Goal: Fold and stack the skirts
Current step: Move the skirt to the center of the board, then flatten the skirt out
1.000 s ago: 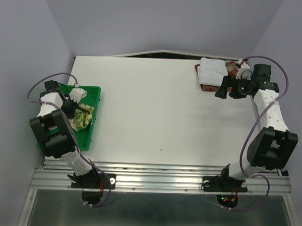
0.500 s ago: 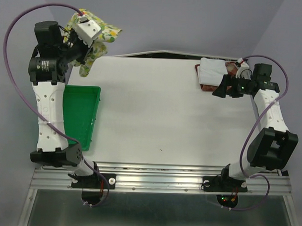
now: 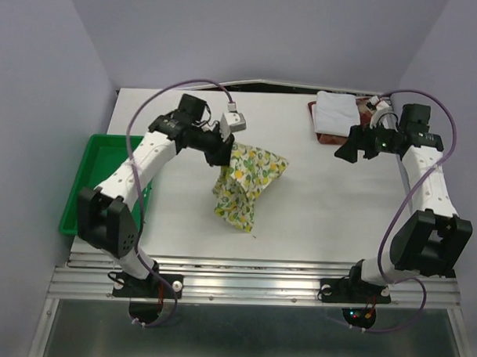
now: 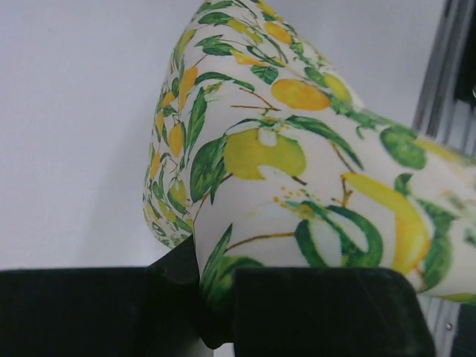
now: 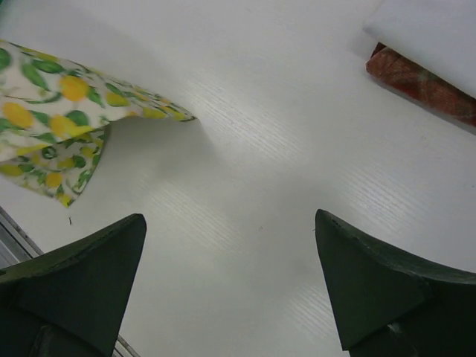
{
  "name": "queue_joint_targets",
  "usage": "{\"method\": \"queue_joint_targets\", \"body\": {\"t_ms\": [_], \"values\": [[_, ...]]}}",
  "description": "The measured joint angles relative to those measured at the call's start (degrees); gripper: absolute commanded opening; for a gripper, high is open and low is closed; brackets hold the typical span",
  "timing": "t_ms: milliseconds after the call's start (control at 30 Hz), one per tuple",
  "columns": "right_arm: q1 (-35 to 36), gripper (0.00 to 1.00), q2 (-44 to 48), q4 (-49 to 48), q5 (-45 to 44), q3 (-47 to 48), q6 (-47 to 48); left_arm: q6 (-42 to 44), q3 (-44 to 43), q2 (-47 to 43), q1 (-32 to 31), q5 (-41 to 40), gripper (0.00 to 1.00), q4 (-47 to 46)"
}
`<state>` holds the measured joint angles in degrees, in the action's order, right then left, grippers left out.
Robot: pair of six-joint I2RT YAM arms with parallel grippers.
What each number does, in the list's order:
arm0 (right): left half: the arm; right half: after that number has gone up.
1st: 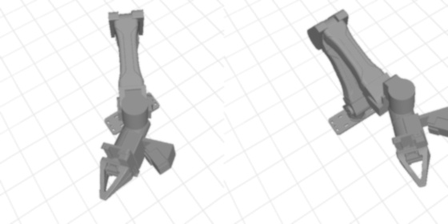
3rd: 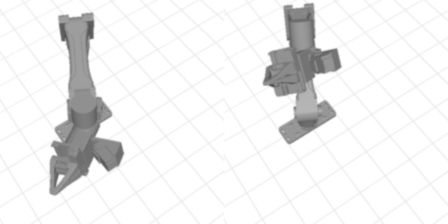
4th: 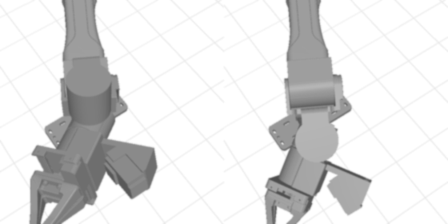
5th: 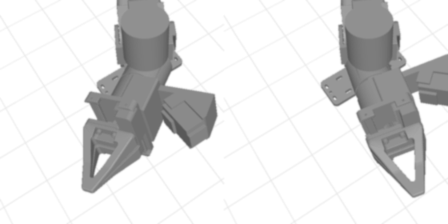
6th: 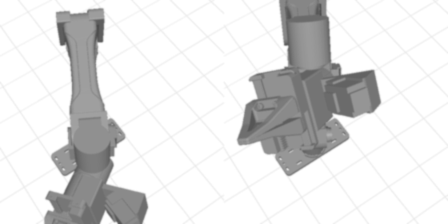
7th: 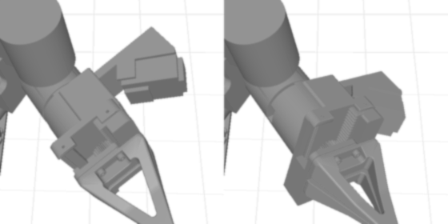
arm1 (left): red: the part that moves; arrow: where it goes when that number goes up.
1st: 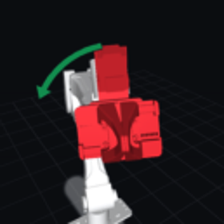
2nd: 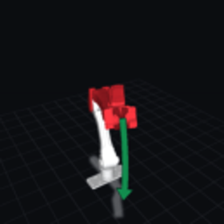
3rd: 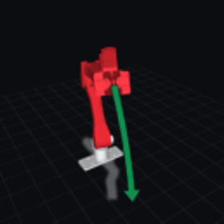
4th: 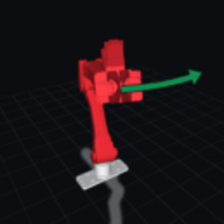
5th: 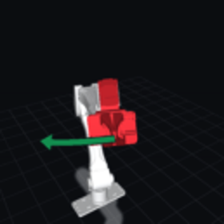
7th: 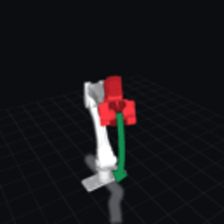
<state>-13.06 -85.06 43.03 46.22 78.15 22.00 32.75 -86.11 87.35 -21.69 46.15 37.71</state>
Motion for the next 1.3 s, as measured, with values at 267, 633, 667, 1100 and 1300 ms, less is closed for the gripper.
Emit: {"method": "queue_joint_targets", "body": {"t_ms": [267,633,667,1100,1300], "values": [[2.86,0.92,3.32,3.17,2.89,-6.64,7.5,3.48,6.03,17.97,-2.58,11.13,0.0,3.74],[28.59,0.84,14.71,-10.6,-6.43,-23.98,7.74,0.9,-5.95,34.82,-0.11,9.68,0.25,5.49],[29.16,0.85,13.66,-11.72,-7.04,-23.98,7.69,0.74,-7.43,35.91,0.26,8.76,0.29,5.33],[33.0,0.99,0.09,-22.01,-10.91,-23.37,0.61,-1.44,-16.57,37.57,5.7,-5.88,0.83,5.53],[34.29,0.99,0.22,-25.07,-12.7,-20.7,-1.42,-1.68,-10.1,18.51,12.09,-13.6,0.79,-0.55]]}}
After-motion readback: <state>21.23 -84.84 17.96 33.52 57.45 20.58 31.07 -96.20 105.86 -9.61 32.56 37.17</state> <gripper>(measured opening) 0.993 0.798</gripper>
